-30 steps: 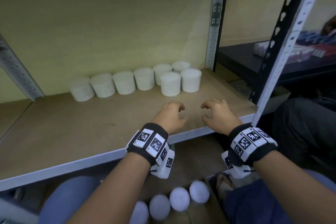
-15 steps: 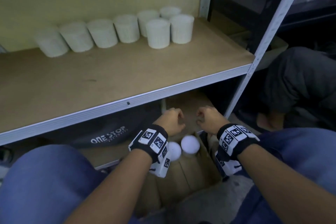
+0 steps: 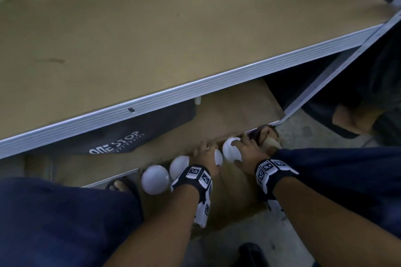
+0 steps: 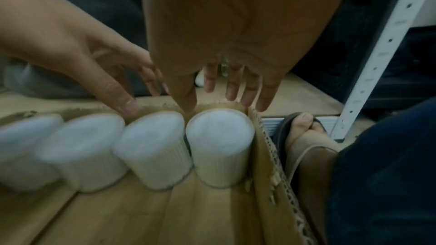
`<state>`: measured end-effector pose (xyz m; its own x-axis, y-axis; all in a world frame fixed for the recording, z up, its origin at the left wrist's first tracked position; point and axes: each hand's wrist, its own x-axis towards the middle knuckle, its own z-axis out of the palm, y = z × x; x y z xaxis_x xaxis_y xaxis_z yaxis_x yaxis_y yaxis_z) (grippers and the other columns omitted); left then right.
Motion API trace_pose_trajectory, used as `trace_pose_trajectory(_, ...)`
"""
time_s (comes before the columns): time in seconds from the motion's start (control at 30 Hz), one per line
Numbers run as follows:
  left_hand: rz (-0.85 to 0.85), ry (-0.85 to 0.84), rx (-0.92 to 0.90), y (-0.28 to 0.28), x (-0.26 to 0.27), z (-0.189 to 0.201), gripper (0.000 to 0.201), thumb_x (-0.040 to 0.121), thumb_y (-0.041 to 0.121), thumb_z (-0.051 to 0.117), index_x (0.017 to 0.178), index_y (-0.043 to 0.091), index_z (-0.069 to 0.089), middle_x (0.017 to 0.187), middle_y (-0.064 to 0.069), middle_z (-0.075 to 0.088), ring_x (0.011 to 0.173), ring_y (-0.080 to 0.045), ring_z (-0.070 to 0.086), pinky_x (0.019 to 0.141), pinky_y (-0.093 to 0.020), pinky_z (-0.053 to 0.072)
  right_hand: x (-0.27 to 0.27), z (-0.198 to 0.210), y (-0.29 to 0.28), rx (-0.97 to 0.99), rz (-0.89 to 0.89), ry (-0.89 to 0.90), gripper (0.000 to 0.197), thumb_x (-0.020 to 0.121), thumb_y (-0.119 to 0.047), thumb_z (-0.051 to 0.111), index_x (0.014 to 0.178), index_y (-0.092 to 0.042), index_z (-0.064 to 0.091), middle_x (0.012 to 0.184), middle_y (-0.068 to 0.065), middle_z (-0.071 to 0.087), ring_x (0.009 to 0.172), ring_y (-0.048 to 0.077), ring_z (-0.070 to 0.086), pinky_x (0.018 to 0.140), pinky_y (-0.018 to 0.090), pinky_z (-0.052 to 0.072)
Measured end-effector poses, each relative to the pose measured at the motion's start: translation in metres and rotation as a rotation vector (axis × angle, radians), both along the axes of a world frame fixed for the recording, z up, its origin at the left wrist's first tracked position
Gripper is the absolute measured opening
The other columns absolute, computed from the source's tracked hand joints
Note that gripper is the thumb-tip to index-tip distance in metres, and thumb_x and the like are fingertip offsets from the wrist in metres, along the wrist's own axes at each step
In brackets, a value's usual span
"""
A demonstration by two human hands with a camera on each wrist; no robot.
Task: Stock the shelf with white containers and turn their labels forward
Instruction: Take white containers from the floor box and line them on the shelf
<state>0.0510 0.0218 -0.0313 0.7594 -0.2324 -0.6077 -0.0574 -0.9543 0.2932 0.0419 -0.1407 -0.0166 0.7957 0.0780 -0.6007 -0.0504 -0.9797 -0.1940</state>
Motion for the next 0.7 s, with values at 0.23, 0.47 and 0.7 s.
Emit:
trace_pose_trajectory(0.23, -0.019, -0.142, 0.100, -0.009, -0.012, -0.042, 0.078, 0.066, 0.042, 0.069, 0.134, 0.039, 0.031, 0.133, -0.002, 0.034, 0.110, -0.036, 0.050, 0.092, -0.044, 0.043, 0.012, -0.036, 0.011, -0.111, 0.126, 0.000, 0.079, 0.079, -0.041, 0.061, 0.146, -0.033, 0.020, 0.151, 0.010, 0.016, 0.138, 0.040, 0.018, 0.113, 0.049, 0.025)
trace_pose_trajectory(0.47, 0.012, -0.248, 0.130, -0.009, -0.013, -0.057, 0.063, 0.057, 0.038, 0.080, 0.115, 0.040, 0.056, 0.113, 0.004, 0.059, 0.073, -0.025, 0.062, 0.065, -0.037, 0.053, 0.013, -0.046, 0.018, -0.222, 0.182, -0.029, 0.083, 0.076, -0.037, 0.061, 0.147, -0.035, 0.017, 0.147, 0.011, 0.019, 0.134, 0.041, 0.023, 0.114, 0.051, 0.017)
trace_pose_trajectory(0.7, -0.013, -0.164, 0.101, -0.004, -0.012, -0.040, 0.069, 0.077, 0.014, 0.061, 0.136, 0.033, 0.031, 0.139, -0.004, 0.028, 0.114, -0.034, 0.046, 0.093, -0.043, 0.041, 0.015, -0.033, 0.016, -0.205, 0.145, -0.002, 0.081, 0.070, -0.037, 0.069, 0.140, -0.033, 0.030, 0.142, 0.011, 0.023, 0.128, 0.037, 0.031, 0.106, 0.047, 0.029)
